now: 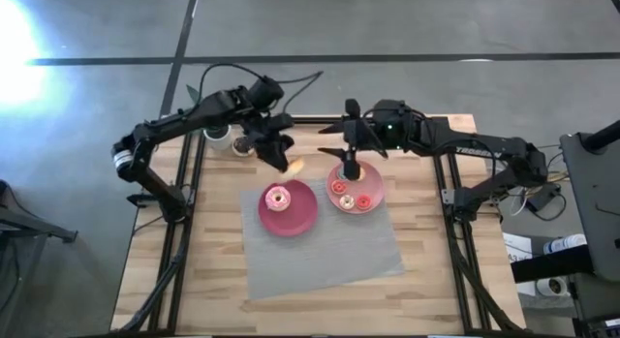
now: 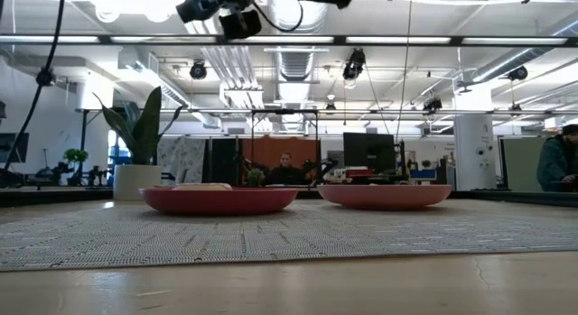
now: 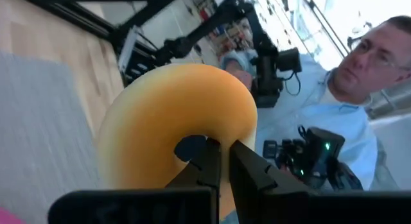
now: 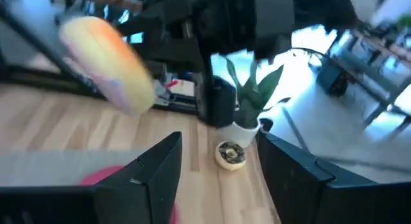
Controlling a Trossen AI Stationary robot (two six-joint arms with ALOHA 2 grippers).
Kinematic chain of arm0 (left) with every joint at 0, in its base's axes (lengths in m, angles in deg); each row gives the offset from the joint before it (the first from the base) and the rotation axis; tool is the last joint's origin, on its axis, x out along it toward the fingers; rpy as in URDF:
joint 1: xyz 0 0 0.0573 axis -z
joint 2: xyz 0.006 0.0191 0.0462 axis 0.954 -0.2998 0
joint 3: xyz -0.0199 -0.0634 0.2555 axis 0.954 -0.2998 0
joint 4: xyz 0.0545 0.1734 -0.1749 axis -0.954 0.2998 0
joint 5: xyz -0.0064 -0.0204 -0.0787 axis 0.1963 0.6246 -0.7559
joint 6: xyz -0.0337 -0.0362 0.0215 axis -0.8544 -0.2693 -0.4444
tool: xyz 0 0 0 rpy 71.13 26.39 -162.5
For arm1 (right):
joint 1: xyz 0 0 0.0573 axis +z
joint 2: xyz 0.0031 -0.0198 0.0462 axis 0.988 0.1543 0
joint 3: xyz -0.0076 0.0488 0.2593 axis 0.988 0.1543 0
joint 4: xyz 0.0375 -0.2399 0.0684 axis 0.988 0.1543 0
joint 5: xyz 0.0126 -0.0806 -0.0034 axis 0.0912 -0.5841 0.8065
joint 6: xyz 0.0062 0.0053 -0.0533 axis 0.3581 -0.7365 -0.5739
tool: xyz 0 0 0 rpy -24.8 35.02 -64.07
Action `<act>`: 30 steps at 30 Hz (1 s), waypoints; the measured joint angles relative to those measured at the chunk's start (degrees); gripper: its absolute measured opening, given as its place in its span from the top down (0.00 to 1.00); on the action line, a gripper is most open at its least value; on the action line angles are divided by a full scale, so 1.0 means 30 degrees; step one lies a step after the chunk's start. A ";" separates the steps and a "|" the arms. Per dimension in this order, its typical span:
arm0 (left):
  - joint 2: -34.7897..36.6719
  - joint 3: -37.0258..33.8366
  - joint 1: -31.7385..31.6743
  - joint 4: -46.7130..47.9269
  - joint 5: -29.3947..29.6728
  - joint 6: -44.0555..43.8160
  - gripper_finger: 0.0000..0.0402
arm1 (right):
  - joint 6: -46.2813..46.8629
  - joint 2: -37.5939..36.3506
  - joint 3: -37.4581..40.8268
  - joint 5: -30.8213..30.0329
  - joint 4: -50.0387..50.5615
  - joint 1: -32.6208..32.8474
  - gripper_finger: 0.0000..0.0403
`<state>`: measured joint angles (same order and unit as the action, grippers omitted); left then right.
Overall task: Pick & Place donuts
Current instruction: Put the big purple donut on the pink plate
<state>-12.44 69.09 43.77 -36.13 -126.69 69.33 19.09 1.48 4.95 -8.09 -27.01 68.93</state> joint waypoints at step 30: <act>-0.0870 0.0000 0.0712 -0.2097 0.1720 -0.1621 1.00 | -0.5192 0.2764 -0.4823 -0.0507 0.6607 0.2364 0.52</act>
<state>-15.05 69.09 45.90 -42.42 -121.53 64.47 3.51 9.77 -9.52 -9.61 -7.19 76.02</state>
